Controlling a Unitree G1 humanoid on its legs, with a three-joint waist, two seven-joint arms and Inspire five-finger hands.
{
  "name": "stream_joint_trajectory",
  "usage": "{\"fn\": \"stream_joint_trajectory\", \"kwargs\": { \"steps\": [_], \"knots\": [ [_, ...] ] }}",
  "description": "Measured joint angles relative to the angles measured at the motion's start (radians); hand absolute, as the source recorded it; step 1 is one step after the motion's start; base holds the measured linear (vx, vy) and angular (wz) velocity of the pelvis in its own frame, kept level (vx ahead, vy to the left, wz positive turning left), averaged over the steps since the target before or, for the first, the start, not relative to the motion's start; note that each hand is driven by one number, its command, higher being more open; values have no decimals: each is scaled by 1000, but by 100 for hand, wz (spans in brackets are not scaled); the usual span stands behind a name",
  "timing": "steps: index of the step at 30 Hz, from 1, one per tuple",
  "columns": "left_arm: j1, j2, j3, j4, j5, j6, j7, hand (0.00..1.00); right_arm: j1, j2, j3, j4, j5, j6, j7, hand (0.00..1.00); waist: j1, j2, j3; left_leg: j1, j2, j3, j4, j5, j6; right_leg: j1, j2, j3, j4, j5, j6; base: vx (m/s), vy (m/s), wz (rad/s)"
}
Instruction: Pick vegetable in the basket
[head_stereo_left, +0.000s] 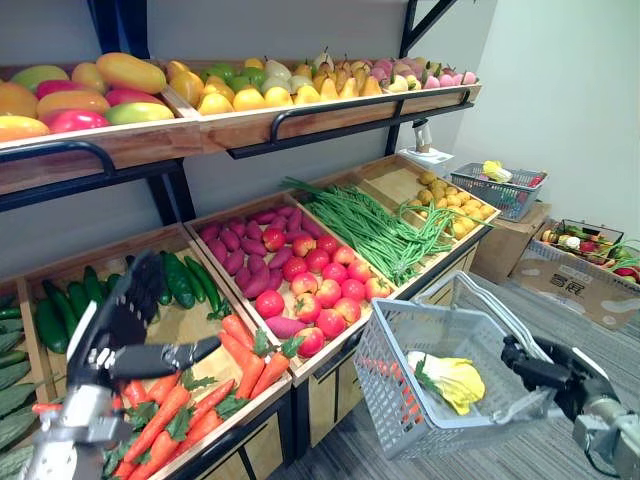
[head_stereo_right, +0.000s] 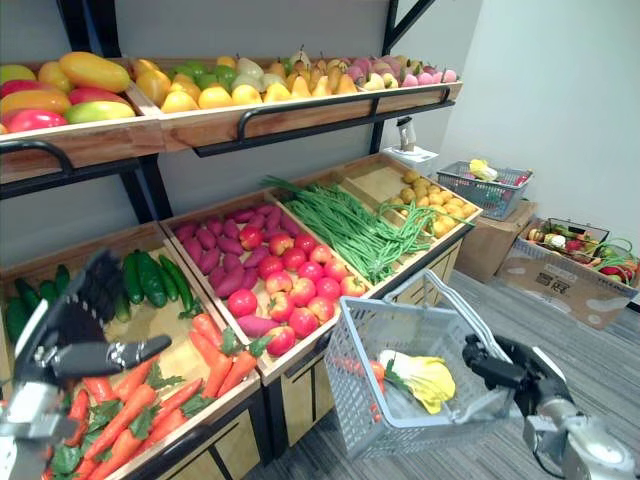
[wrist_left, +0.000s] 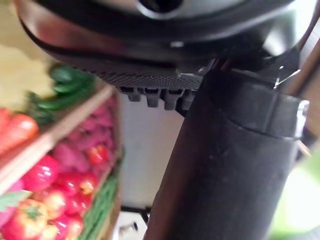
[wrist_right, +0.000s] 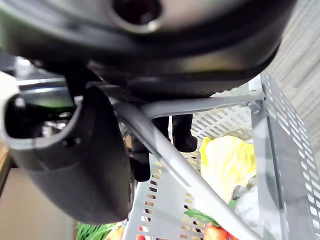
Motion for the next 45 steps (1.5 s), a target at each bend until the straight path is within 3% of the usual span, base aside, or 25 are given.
{"fn": "stream_joint_trajectory", "kwargs": {
  "steps": [5, 8, 9, 11, 13, 16, 20, 25, 29, 32, 35, 41, 45],
  "knots": [
    [-11, -75, 187, 141, -113, -10, 176, 100, 31, 69, -11, 72, -2, 0, -27, 0, 0, -4, 19, -17, -8, -26, 1, 0, 4, 1, -11, -19, -2, -2, -1, -1, 36, 10],
    [-35, -109, 290, 180, -117, -77, 307, 100, 33, 95, -12, 103, -2, 0, -47, 0, 3, -1, 21, -17, -10, -41, 1, 1, 7, 6, -15, -36, -2, -5, 0, 5, 16, 23],
    [-58, -137, 341, 212, -101, -137, 425, 100, 37, 116, -12, 124, -2, 0, -75, 0, 3, 0, 22, -20, -15, -67, 0, 4, 11, 19, -23, -60, -2, -14, 5, -14, 9, 40],
    [-66, -165, 369, 220, -62, -172, 514, 100, 39, 132, -12, 137, -2, 0, -96, 0, 3, 1, 21, -21, -19, -84, -3, 6, 14, 26, -29, -75, -2, -18, 7, -13, 14, 35],
    [-54, -220, 397, 227, 61, -211, 690, 100, 49, 176, -12, 148, 7, 0, -137, 0, 6, 0, 21, -25, -29, -110, -8, 10, 21, 35, -41, -100, -2, -26, 8, -8, 32, 36],
    [-24, -267, 431, 227, 131, -234, 852, 100, 57, 231, -13, 193, 27, 0, -169, 0, 19, -5, 18, -29, -35, -133, -5, 12, 23, 39, -50, -124, 3, -35, 13, 15, 27, 25],
    [-21, -310, 466, 239, 128, -287, 955, 100, 83, 273, -14, 273, 151, 0, -229, 0, 37, -4, 18, -24, -40, -173, -7, 12, 25, 65, -62, -169, 20, -61, 22, 13, 18, 33],
    [-6, -345, 439, 396, 60, -328, 974, 100, 85, 348, -26, 354, 246, -52, -284, 0, 39, -1, 16, -24, -41, -198, -10, 12, 25, 71, -65, -197, 36, -82, 28, 8, 0, 18],
    [-6, -346, 340, 561, 18, -323, 911, 100, 77, 356, -26, 472, 248, -107, -300, 0, 43, 0, 15, -14, -40, -206, -19, 13, 25, 74, -66, -206, 50, -95, 31, 9, -4, 7],
    [-5, -347, 217, 685, 19, -288, 787, 100, 62, 360, -30, 600, 252, -164, -308, 0, 41, 1, 15, -9, -41, -204, -31, 16, 26, 74, -67, -206, 48, -97, 29, 5, -1, -1],
    [-24, -341, 93, 865, -6, -238, 623, 100, 5, 362, -50, 770, 255, -269, -299, 0, 16, 4, 15, 8, -40, -196, -48, 20, 26, 80, -64, -199, 44, -97, 29, 15, -6, -6],
    [-57, -321, -78, 1028, -30, -159, 474, 100, -38, 381, -54, 959, 264, -345, -293, 0, 3, 3, 20, 34, -37, -168, -67, 20, 26, 85, -56, -171, 35, -96, 29, 2, -5, -13],
    [-71, -289, -186, 1058, -74, -134, 369, 100, -44, 379, -15, 1004, 264, -361, -289, 0, 0, 13, 26, 40, -37, -147, -74, 20, 25, 77, -53, -149, 36, -95, 29, -1, 0, -16]
  ]
}}
